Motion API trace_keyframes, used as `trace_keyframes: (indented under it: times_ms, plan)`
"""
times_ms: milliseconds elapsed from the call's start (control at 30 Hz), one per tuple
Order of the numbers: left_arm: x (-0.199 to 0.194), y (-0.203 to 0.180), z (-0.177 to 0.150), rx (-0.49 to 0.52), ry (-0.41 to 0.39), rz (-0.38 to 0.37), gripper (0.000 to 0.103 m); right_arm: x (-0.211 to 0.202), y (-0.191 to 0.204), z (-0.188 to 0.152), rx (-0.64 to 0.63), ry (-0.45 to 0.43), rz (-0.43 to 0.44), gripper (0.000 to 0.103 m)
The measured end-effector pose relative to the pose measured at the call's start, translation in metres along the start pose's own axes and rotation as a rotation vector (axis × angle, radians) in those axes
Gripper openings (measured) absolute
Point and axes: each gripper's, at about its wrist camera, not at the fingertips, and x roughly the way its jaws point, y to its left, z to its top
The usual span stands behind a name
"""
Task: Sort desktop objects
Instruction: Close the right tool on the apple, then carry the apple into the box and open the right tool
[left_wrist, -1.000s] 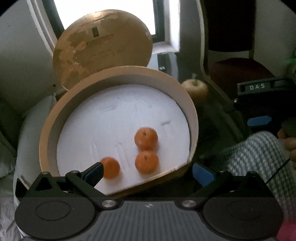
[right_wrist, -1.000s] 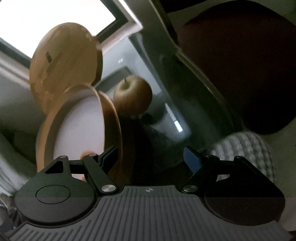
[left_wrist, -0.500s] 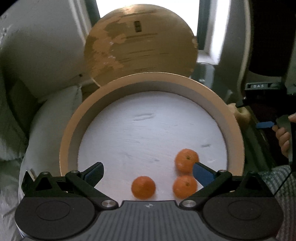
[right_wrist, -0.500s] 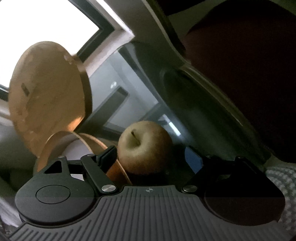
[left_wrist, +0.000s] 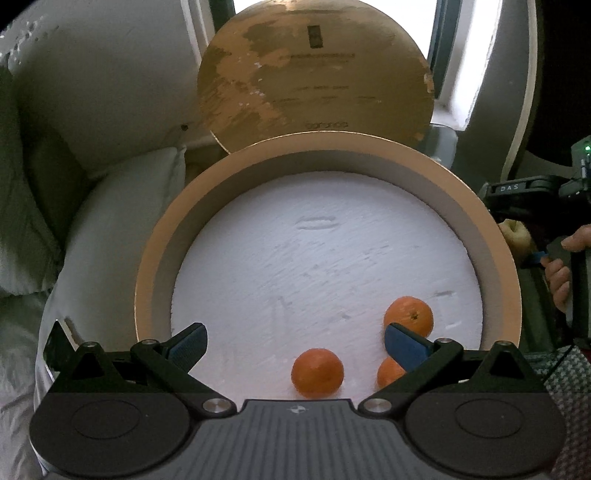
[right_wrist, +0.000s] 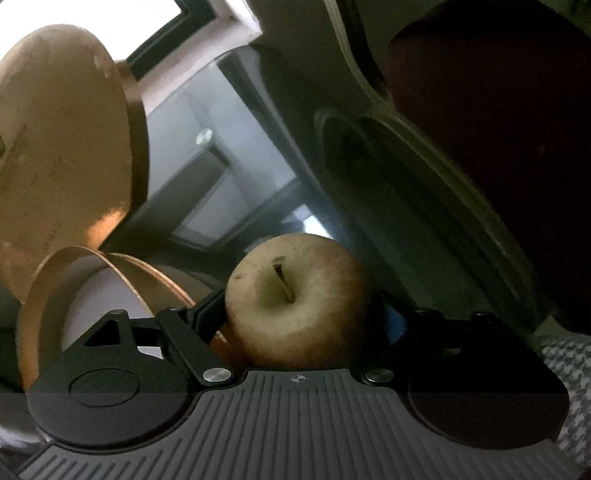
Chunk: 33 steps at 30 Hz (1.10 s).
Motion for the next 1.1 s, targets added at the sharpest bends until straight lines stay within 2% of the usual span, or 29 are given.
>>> trace_keyframes:
  times_ms: [233, 367, 533, 633, 800, 1000, 1100]
  plan:
    - [-0.001, 0.011, -0.006, -0.022, 0.003, -0.002, 0.102, -0.009, -0.001, -0.004, -0.048, -0.052, -0.027, 0.083]
    - [-0.009, 0.021, -0.008, -0.056, -0.024, 0.000, 0.102, -0.036, -0.002, -0.001, -0.058, -0.120, -0.002, 0.083]
    - [-0.023, 0.048, -0.006, -0.130, -0.084, 0.040, 0.102, -0.087, 0.022, -0.008, -0.137, -0.223, 0.080, 0.083]
    - [-0.028, 0.069, -0.007, -0.179, -0.103, 0.083, 0.102, -0.107, 0.050, -0.022, -0.212, -0.240, 0.152, 0.083]
    - [-0.022, 0.096, -0.019, -0.235, -0.077, 0.121, 0.102, -0.095, 0.103, -0.058, -0.364, -0.151, 0.232, 0.083]
    - [-0.015, 0.105, -0.029, -0.254, -0.053, 0.108, 0.102, -0.047, 0.150, -0.109, -0.509, 0.007, 0.235, 0.083]
    - [-0.012, 0.109, -0.033, -0.264, -0.041, 0.101, 0.102, -0.030, 0.169, -0.128, -0.574, 0.047, 0.215, 0.083]
